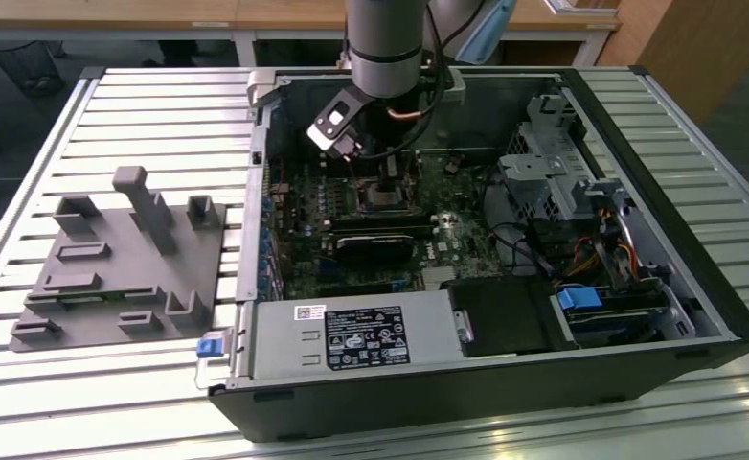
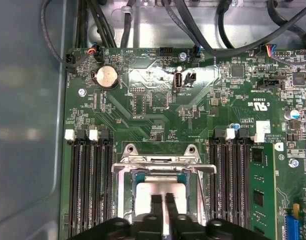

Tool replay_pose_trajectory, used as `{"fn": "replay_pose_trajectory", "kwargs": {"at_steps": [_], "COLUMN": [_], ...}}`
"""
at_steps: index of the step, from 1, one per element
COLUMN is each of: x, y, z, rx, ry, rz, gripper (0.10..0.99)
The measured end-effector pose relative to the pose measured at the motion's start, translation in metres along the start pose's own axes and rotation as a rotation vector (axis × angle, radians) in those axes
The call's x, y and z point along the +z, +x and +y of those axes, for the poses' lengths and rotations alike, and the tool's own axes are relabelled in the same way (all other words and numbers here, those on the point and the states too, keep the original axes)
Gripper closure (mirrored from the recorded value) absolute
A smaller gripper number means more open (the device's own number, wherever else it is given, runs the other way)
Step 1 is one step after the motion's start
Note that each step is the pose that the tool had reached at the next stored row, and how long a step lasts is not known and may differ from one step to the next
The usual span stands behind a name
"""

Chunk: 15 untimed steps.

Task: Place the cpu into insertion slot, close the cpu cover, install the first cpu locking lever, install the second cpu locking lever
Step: 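Place the cpu into insertion slot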

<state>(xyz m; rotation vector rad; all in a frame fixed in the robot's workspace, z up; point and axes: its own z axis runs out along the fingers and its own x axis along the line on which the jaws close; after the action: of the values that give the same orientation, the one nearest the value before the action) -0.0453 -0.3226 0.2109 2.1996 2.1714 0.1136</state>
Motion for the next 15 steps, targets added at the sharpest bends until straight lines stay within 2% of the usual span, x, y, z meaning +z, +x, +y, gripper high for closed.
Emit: {"fn": "replay_pose_trajectory", "kwargs": {"at_steps": [1,3,15], "x": [-0.0003,-0.0008,-0.0042], "y": [0.0,0.0,0.0001], "z": [0.0,0.0001,0.0004], "rx": [0.0,0.0,0.0], "ry": [0.0,0.001,0.003], "rz": [0.0001,0.0001,0.0001], "gripper": [0.961,0.98,0.98]}}
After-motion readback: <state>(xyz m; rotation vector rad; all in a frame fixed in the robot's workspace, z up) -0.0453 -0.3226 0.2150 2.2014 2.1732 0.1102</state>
